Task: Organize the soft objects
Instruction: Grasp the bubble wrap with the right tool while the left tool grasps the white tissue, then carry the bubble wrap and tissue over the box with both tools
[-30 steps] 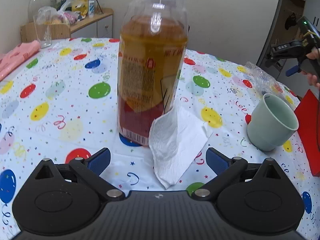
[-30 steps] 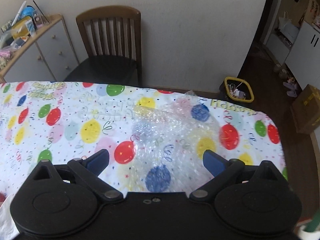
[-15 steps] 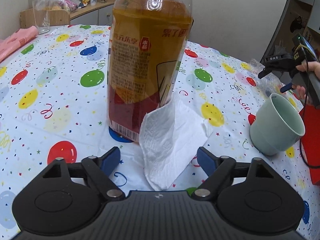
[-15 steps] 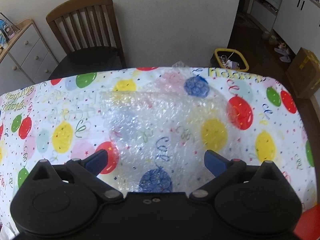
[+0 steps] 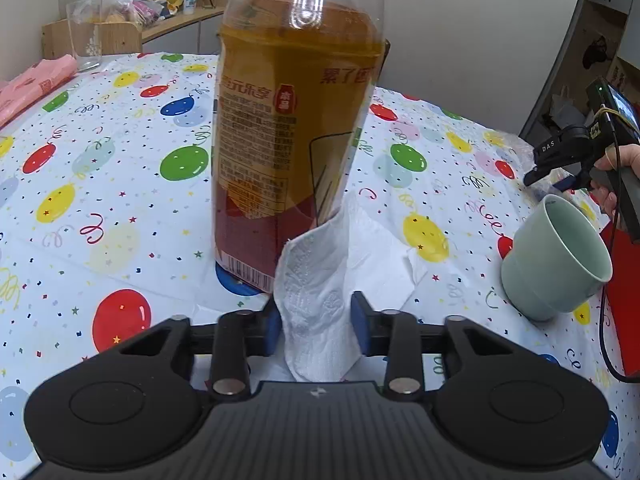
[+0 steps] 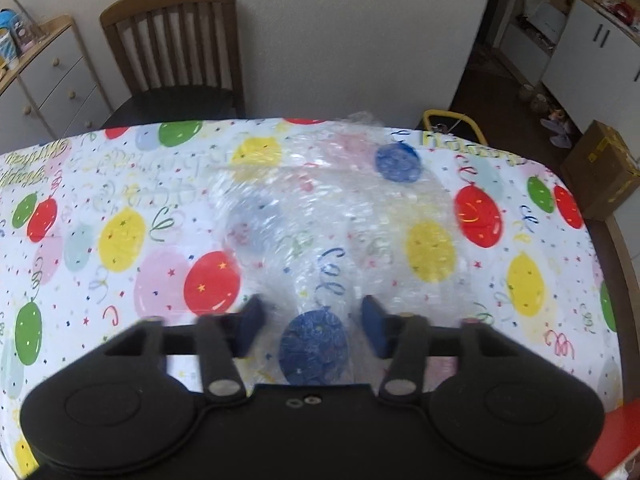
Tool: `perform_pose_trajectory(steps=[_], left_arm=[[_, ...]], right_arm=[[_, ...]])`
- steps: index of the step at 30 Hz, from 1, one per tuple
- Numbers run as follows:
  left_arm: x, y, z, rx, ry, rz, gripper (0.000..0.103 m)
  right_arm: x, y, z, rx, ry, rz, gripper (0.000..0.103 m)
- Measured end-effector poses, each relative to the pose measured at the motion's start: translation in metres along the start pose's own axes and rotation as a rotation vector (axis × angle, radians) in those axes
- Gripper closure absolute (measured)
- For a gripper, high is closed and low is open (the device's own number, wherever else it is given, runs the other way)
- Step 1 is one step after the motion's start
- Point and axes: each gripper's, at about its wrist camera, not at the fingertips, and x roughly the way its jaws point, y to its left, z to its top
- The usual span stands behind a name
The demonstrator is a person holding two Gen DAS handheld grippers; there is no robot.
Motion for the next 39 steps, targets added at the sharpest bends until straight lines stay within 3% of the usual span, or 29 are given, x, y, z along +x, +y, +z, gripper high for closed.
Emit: perform_pose_trajectory(steps=[2,5,15,39], left_arm=[[0.000,-0.001,0.000,0.000,0.003,-0.009,0.077],[-0.003,-0.003,0.000,0.006,-0.006,-0.010,0.086],[-0.010,-0.002,-0.002,-0.005,-0.027,-0.061,0.098],[-0.086,-0.050,0.021,0.129,-0.154,-0.178,0.100]], right_arm=[[-0.002,-0.004,-0.001,0.013,-0.005,-0.017,0.086],[-0.006,-0.007,-0.005,0.017,-0.004,-0.026,0.094],[-0.055,-0.005,-0.021,0.019,-0.073,0.050,0.096],[-0.251,-0.059,-0.107,0.047,-0.253,0.286,0.097]])
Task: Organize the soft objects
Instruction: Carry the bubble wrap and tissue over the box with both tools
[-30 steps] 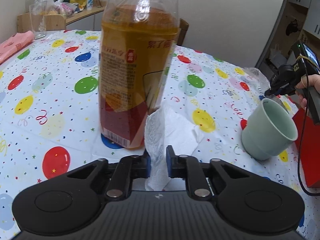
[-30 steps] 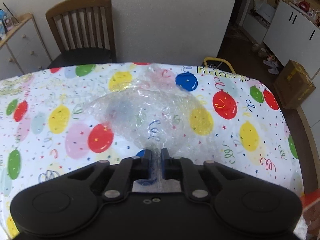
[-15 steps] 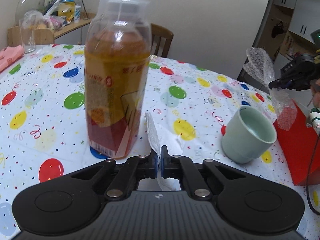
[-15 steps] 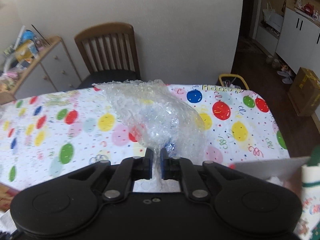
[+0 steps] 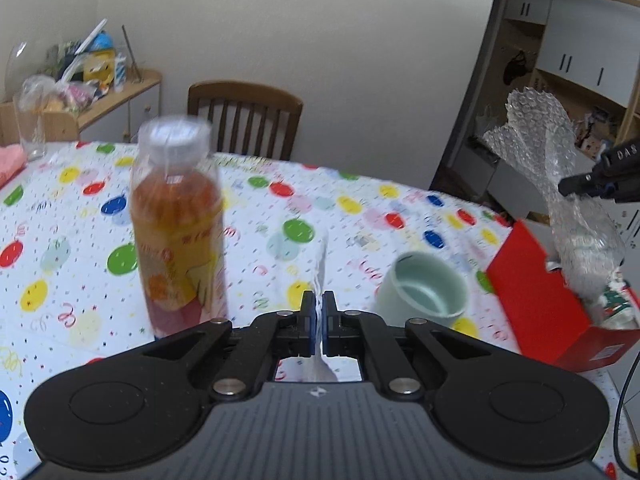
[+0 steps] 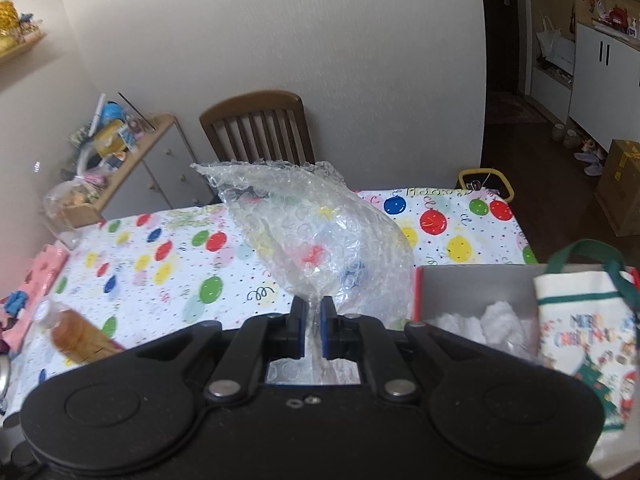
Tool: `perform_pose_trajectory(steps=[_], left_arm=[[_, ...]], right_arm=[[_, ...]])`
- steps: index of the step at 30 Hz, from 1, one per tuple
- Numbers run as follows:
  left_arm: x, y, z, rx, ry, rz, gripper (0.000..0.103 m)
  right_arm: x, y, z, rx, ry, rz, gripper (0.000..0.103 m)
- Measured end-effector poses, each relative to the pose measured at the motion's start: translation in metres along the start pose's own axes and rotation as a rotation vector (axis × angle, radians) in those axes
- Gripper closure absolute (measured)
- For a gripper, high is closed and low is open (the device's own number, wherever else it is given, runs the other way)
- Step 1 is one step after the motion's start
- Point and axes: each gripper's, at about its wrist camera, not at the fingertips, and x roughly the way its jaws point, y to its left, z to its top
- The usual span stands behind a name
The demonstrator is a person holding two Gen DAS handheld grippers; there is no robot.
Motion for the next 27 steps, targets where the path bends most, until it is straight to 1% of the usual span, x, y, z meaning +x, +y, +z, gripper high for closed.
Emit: perform_pose_trajectory(steps=[5,8,12,18,27], left_arm=[[-0.016,-0.022,0.004,0.037,-0.015,-0.007,0.100],[-0.023,-0.034,0.003,0.019,0.000,-0.016,0.100],[-0.036,-0.056,0.002,0.040,-0.002,-0.023,0.101],[-0.050,-0.092,0.011,0.012,-0.004,-0.074,0.101],[-0.057,-0.164,0.035,0.052,-0.046,-0.160,0.100]], right_arm=[[-0.034,-0.014,-0.011,-0.008,-0.023,0.024,0.097],[-0.050,-0.026,-0.019,-0.012,-0.024,0.042,0.097],[-0.071,-0.046,-0.028,-0.011,-0.031,0.056,0.097],[-0.101,-0.081,-0.033,-0.008,-0.050,0.047,0.097],[-0.128,-0.131,-0.037,0.008,-0.086,0.030,0.097]])
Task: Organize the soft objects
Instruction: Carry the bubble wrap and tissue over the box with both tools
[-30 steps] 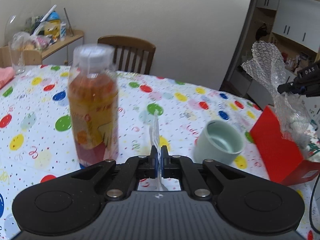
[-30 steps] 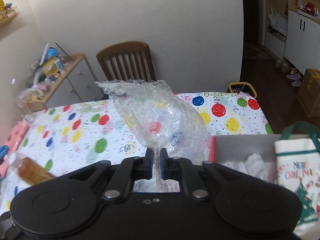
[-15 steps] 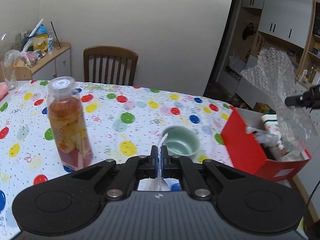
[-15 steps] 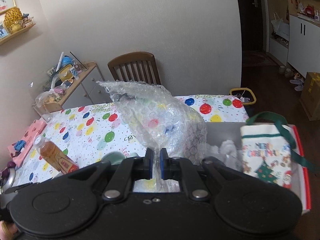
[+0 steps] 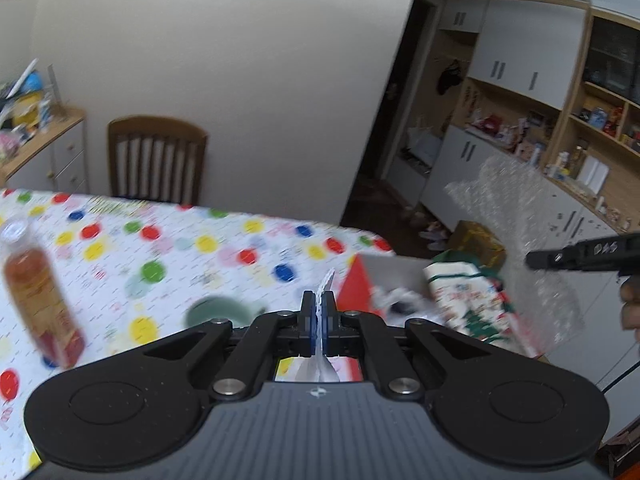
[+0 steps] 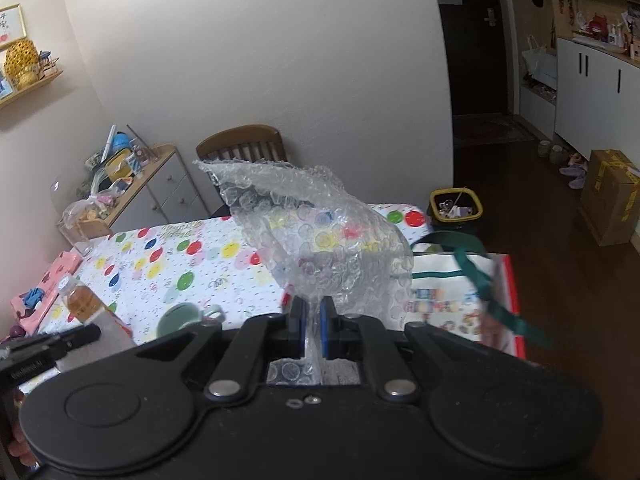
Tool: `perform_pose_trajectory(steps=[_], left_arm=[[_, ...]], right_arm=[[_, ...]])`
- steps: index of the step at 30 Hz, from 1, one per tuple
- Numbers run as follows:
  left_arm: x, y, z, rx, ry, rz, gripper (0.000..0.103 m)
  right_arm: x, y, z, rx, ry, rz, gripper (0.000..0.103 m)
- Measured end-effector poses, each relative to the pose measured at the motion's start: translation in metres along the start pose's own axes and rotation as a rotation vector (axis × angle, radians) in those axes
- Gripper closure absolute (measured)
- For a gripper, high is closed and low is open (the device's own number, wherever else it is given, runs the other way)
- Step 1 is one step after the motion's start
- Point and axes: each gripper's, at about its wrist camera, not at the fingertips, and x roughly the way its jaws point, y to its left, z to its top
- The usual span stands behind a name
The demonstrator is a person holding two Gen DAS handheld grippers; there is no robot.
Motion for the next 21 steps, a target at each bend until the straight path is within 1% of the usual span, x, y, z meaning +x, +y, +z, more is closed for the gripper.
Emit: perform_pose_trajectory(steps=[8,11,15,18,21], left_arm=[[0.016,-0.066,0.037,0.046,-0.027,-0.105,0.100],[0.026,-0.090,0.050,0.055,-0.019,-0.162,0.100],[0.048,-0.116,0.060,0.045,0.023,-0.260,0.100],[0.073,-0.127,0.065,0.025,0.062,-0.338,0.100],[0.099,-0.137,0.064,0.012,0.107,-0.369,0.100]], right_arm=[[0.003,-0.039,-0.007,0.023,0.005,-0.032,0.097],[0.008,-0.050,-0.010,0.027,0.016,-0.045,0.097],[0.013,-0.062,-0.013,0.023,0.028,-0.062,0.097],[0.017,-0.069,-0.014,0.027,0.043,-0.068,0.097],[0.022,-0.073,-0.014,0.017,0.055,-0.077,0.097]])
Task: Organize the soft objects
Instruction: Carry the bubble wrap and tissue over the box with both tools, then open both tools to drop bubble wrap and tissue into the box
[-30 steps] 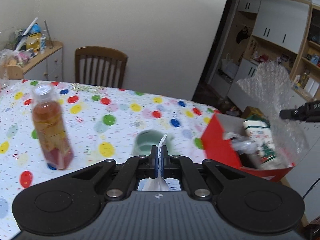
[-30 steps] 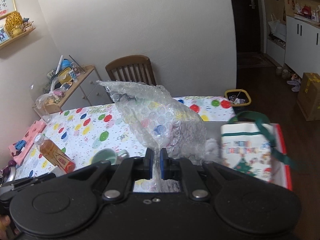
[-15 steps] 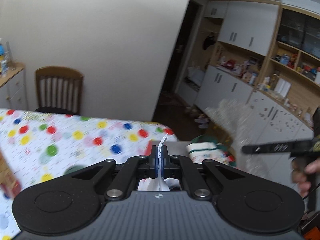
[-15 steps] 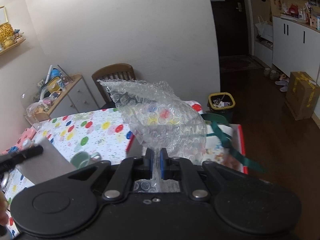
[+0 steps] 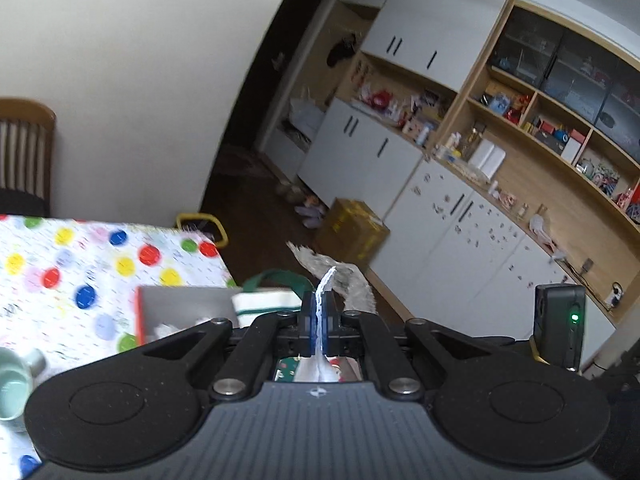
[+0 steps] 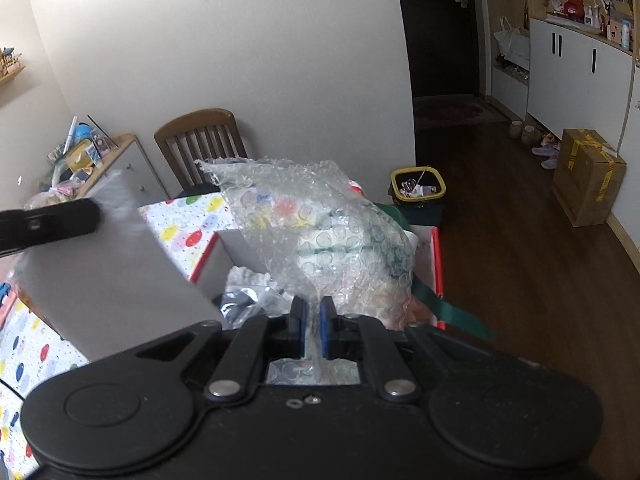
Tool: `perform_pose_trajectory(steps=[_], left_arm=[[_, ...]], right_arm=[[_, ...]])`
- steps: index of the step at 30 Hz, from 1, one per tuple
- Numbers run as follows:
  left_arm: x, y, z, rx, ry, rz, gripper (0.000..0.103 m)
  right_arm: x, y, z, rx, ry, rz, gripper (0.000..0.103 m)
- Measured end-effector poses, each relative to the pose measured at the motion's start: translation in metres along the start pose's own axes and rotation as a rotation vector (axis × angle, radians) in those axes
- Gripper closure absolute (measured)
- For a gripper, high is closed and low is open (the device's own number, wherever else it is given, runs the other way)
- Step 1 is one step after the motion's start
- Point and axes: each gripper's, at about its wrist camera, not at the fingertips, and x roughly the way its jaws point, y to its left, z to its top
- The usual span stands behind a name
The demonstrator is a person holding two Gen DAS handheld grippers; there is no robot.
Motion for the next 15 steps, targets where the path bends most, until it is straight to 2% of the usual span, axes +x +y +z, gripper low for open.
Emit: perform_pose_trajectory(steps=[9,15], left_arm=[[0.071,0.022,-0.011,-0.036,0.100,0.019,0.100],[0.091,0.044,-0.017,-0.044,0.135,0.097,0.100]], right_arm=[[0.033,-0.005,-0.002,-0.002,0.056,-0.015,0.097],[0.056,-0.001,-0.003,-0.011,0.091,-0.017,0.097]])
